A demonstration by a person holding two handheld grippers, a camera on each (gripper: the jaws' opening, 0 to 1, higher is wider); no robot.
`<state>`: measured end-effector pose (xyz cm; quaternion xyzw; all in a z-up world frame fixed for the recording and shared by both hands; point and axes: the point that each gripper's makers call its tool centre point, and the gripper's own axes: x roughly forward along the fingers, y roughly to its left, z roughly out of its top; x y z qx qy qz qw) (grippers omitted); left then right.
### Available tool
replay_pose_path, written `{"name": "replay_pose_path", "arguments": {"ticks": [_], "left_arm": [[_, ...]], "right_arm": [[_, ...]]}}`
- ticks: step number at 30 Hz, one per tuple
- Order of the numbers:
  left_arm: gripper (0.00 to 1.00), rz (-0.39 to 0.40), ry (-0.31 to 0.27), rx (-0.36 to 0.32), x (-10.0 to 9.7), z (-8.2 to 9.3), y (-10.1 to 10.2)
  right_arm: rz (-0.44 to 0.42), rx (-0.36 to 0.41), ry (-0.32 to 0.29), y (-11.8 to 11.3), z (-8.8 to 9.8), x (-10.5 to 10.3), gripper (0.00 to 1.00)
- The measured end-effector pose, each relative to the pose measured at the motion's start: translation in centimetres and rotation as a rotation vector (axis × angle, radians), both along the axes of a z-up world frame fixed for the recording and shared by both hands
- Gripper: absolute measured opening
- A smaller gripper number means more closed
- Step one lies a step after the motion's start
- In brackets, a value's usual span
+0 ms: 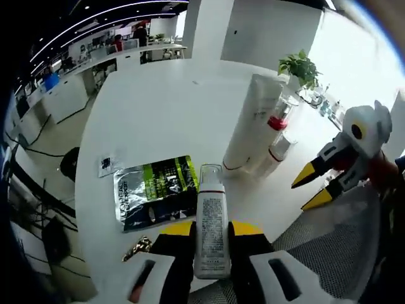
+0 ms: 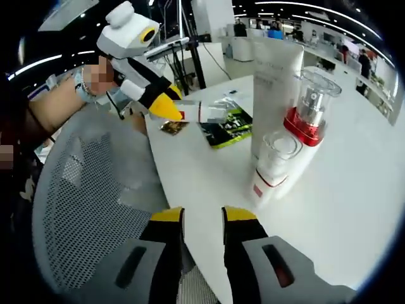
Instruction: Arrange the skincare products in the storage area until every visible bottle or jar stands upright without overlapping.
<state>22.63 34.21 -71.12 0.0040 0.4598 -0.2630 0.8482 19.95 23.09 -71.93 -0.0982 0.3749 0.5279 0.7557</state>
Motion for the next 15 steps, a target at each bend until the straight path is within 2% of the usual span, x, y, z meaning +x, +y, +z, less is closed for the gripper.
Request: {"name": "replay_pose_path", "arguments": {"ticks": [3, 6, 7, 11, 12, 15], "left_arm": [[0.20, -0.028, -0.022, -0.019, -0.8, 0.9, -1.2], [0.20, -0.057, -0.039, -0.030, -1.1, 1.4, -1.9], [0.20, -0.063, -0.060, -0.040, -1.0, 1.7, -2.1], [0.20, -0.059, -0.077, -0.134, -1.1, 2.3, -3.1], [0.20, -0.058, -0.082, -0.158, -1.2, 2.5, -3.6], [0.20, -0.076, -0.106, -0.248, -1.4, 3.3, -5.2]], "right_arm": [[-0.053, 0.075, 0.037, 0.5, 1.4, 0.1, 0.23], [-0.118, 0.113, 0.087, 0.7, 2.0, 0.2, 0.26], [-0.133, 0.126, 0.089, 0.9, 2.2, 0.3, 0.27], [-0.182, 0.175, 0.082, 1.2, 2.6, 0.7, 0.29], [-0.194, 0.208, 0.084, 1.3, 2.8, 0.8, 0.30], [-0.226, 0.291, 0.143, 1.5, 3.2, 0.8, 0.31]]}}
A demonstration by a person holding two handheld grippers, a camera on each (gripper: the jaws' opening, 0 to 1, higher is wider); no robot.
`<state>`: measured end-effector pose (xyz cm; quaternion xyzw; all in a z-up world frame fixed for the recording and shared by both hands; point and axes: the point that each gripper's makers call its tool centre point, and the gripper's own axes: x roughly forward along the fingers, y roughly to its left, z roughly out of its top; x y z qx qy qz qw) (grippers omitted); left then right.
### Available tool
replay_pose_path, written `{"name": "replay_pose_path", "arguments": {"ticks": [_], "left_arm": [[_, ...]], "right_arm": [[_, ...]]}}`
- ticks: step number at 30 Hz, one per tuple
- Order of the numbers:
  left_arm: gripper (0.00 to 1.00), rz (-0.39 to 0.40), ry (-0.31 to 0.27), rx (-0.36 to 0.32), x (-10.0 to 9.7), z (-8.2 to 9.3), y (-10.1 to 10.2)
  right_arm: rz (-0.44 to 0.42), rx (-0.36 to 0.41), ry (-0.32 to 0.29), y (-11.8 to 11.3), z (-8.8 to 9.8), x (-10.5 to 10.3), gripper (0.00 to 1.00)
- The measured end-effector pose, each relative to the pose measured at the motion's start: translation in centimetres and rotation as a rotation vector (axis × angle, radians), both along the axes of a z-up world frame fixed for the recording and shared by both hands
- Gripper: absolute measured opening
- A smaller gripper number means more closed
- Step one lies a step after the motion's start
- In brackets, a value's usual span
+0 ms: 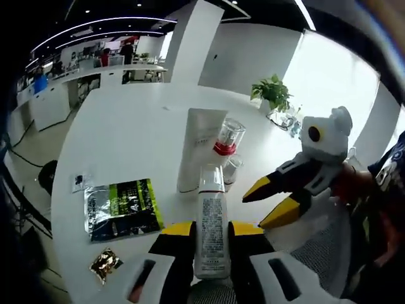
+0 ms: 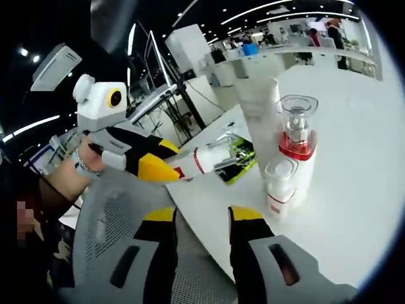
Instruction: Arrange the skincare products in the storage area until every visible bottle or jar stands upright without overlapping.
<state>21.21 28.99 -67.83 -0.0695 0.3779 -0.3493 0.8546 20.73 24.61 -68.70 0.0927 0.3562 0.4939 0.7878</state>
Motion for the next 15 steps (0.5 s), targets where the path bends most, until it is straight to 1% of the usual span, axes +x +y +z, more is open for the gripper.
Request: {"name": "replay_pose_path", "arguments": {"ticks": [1, 2, 3, 4, 5, 6, 7, 8, 9, 12, 13, 14, 15], "left_arm": [[0.20, -0.010, -0.030, -0.026, 0.1, 0.3, -0.4], [0.20, -0.012, -0.056, -0.075, 0.3, 0.6, -0.7], [0.20, -0.006, -0.050, -0.112, 0.2, 0.8, -0.9], [0.20, -0.006, -0.022, -0.155, 0.0, 0.9, -1.0], [0.20, -0.011, -0.013, -0.163, 0.0, 1.0, -1.0], [0.20, -0.019, -0.023, -0.159, 0.0, 1.1, -0.9], [0.20, -0.031, -0.044, -0.168, -0.1, 1.3, -1.0], [0.20, -0.036, -0.045, -0.174, -0.1, 1.3, -1.1], [0.20, -0.046, -0.037, -0.195, -0.3, 1.5, -1.4], [0.20, -0.088, -0.048, -0.258, -0.7, 2.4, -2.3], [0.20, -0.104, -0.053, -0.284, -0.9, 2.8, -2.6], [0.20, -0.109, -0.047, -0.292, -1.1, 2.9, -2.7], [0.20, -0.119, -0.045, -0.302, -1.2, 3.0, -2.9]], "right_arm": [[-0.016, 0.027, 0.013, 0.0, 0.2, 0.1, 0.33], [-0.033, 0.052, 0.027, -0.1, 0.4, 0.3, 0.34], [-0.052, 0.085, 0.039, -0.1, 0.7, 0.5, 0.34], [-0.064, 0.098, 0.038, -0.2, 0.9, 0.7, 0.34], [-0.073, 0.102, 0.015, -0.5, 1.1, 1.1, 0.34], [-0.077, 0.106, 0.001, -0.6, 1.3, 1.3, 0.34], [-0.081, 0.125, -0.025, -0.6, 1.8, 1.7, 0.34], [-0.087, 0.152, -0.039, -0.5, 2.3, 1.9, 0.34], [-0.090, 0.174, -0.043, -0.5, 2.7, 2.0, 0.34], [-0.087, 0.275, -0.007, 0.1, 3.9, 1.8, 0.34], [-0.090, 0.303, -0.004, 0.2, 4.3, 1.8, 0.34], [-0.086, 0.348, 0.004, 0.4, 5.1, 1.6, 0.33], [-0.084, 0.364, -0.006, 0.4, 5.4, 1.6, 0.31]]}}
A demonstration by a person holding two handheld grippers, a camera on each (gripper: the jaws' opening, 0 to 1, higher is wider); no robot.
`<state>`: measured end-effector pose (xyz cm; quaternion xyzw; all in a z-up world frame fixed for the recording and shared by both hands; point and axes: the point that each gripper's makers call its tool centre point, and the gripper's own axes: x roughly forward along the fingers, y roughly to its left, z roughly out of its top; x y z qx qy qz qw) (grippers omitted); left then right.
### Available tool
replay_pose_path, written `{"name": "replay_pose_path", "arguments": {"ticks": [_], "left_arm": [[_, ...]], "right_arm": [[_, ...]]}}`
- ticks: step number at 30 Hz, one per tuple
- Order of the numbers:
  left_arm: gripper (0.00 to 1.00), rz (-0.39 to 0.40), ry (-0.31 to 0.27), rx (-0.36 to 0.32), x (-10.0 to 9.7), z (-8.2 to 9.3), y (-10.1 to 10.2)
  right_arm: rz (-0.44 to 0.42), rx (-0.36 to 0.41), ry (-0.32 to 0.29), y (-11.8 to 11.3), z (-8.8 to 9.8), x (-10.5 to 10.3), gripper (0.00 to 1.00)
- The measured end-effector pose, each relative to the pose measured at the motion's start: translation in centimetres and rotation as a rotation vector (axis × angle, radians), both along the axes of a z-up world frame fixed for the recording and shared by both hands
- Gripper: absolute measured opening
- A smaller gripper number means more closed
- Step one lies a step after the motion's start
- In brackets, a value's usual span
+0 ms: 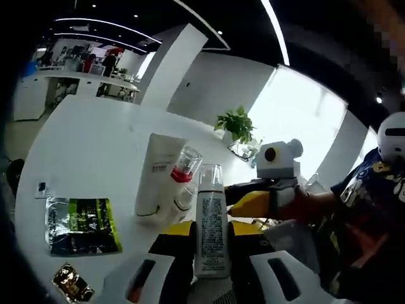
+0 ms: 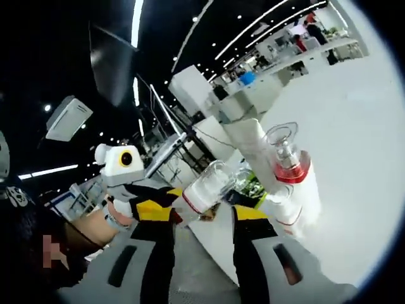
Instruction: Arrange the skincare products in the storage area until every visible bottle or jar stands upright without overlapping.
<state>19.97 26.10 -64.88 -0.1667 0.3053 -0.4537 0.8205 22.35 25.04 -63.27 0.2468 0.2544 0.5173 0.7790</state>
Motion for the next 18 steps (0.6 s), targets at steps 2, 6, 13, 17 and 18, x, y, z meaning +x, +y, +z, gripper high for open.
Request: {"name": "replay_pose_path", "arguments": {"ticks": [2, 6, 13, 17, 18], "left_arm": [[0.20, -0.031, 0.005, -0.023, -0.5, 0.3, -0.5], [0.20, -0.033, -0.001, -0.081, -0.5, 1.1, -0.6], [0.20, -0.054, 0.015, -0.169, -0.8, 2.2, -0.8], [0.20, -0.100, 0.028, -0.197, -1.6, 2.5, -1.5], [0.20, -0.101, 0.029, -0.200, -1.6, 2.5, -1.6]], "right_arm": [[-0.012, 0.017, -0.011, -0.1, 0.5, 0.0, 0.28], [-0.016, 0.061, -0.052, -0.1, 1.7, 0.1, 0.26], [-0.008, 0.153, -0.026, -0.4, 3.2, 0.1, 0.24], [0.002, 0.208, -0.035, -0.5, 4.2, 0.0, 0.22], [0.013, 0.207, -0.035, -0.4, 4.3, -0.2, 0.22]]}}
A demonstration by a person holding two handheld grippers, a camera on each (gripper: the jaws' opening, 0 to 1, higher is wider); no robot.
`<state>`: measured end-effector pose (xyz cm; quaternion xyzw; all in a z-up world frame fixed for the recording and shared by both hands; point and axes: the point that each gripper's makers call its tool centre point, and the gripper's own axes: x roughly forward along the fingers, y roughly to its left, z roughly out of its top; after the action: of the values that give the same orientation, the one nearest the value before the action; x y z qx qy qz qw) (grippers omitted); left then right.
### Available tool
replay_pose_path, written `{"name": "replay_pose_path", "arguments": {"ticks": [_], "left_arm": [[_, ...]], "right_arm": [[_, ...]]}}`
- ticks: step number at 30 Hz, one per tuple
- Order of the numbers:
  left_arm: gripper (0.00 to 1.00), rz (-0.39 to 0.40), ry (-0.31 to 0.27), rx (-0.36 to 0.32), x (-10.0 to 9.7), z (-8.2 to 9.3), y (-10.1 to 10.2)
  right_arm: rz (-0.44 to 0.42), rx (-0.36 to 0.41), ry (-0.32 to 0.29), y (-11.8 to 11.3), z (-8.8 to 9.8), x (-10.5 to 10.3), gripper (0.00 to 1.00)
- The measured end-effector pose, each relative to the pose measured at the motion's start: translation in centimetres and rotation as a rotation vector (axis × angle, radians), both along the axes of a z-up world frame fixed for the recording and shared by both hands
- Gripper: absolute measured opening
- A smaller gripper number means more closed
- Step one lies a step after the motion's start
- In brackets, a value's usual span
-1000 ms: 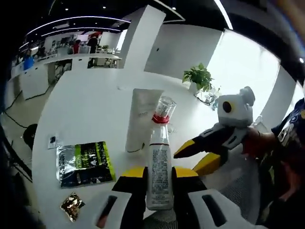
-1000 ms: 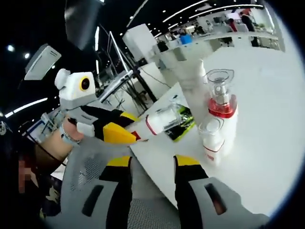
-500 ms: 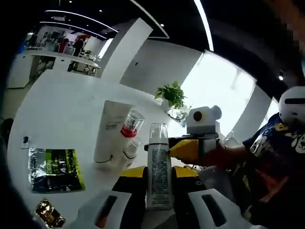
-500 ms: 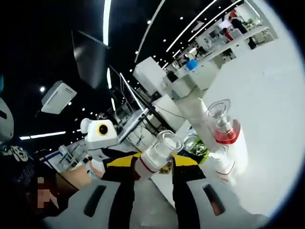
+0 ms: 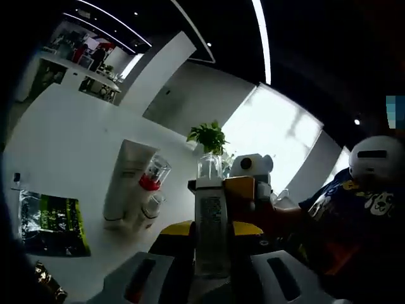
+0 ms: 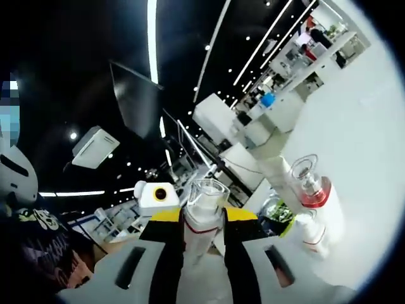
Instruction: Arrange the skincare products in the storage area until every visible bottle or jar stands upright without overlapping.
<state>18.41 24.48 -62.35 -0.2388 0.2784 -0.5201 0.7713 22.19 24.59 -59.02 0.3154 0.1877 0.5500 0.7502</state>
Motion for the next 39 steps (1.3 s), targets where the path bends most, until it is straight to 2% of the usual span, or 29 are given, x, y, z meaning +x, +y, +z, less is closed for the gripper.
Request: {"name": "replay_pose_path", "arguments": {"ticks": [4, 6, 9, 12, 14, 19, 23, 24, 28, 33, 36, 39], "left_arm": [[0.20, -0.048, 0.006, 0.019, -0.8, -0.4, -0.6], [0.20, -0.067, 0.003, 0.036, -1.2, -0.6, -1.0], [0.20, -0.083, 0.000, 0.059, -1.5, -1.0, -1.2], [0.21, -0.081, -0.014, 0.064, -1.3, -1.0, -1.0], [0.21, -0.071, -0.026, 0.070, -1.1, -1.1, -1.0], [0.23, -0.018, -0.100, 0.125, -0.3, -1.7, -0.9], [0.24, 0.031, -0.123, 0.201, 0.4, -2.7, -0.6], [0.24, 0.032, -0.143, 0.232, 0.4, -2.9, -0.7], [0.25, 0.044, -0.181, 0.274, 0.4, -2.9, -0.8], [0.25, 0.085, -0.209, 0.307, 1.3, -2.4, -1.0], [0.25, 0.106, -0.264, 0.340, 1.6, -2.4, -1.1], [0.24, 0.099, -0.255, 0.319, 1.5, -2.6, -1.0]], "right_arm": [[0.042, 0.025, -0.023, 0.3, 0.8, -0.8, 0.19], [0.062, 0.001, -0.067, 0.5, 0.8, -1.4, 0.19], [0.072, -0.025, -0.100, 0.8, 0.7, -1.7, 0.18], [0.067, -0.029, -0.110, 0.7, 0.7, -1.7, 0.18], [0.059, -0.037, -0.116, 0.6, 0.6, -1.4, 0.18], [0.025, -0.073, -0.145, 0.5, 0.2, -0.9, 0.17], [-0.005, -0.149, -0.188, 0.6, -0.7, -0.5, 0.16], [0.000, -0.152, -0.197, 0.7, -0.7, -0.6, 0.16], [-0.005, -0.175, -0.231, 0.8, -0.6, -0.8, 0.16], [-0.045, -0.176, -0.249, 0.4, -0.4, -0.2, 0.16], [-0.058, -0.177, -0.261, 0.1, -0.2, -0.1, 0.16], [-0.053, -0.182, -0.270, 0.0, -0.2, -0.2, 0.17]]}}
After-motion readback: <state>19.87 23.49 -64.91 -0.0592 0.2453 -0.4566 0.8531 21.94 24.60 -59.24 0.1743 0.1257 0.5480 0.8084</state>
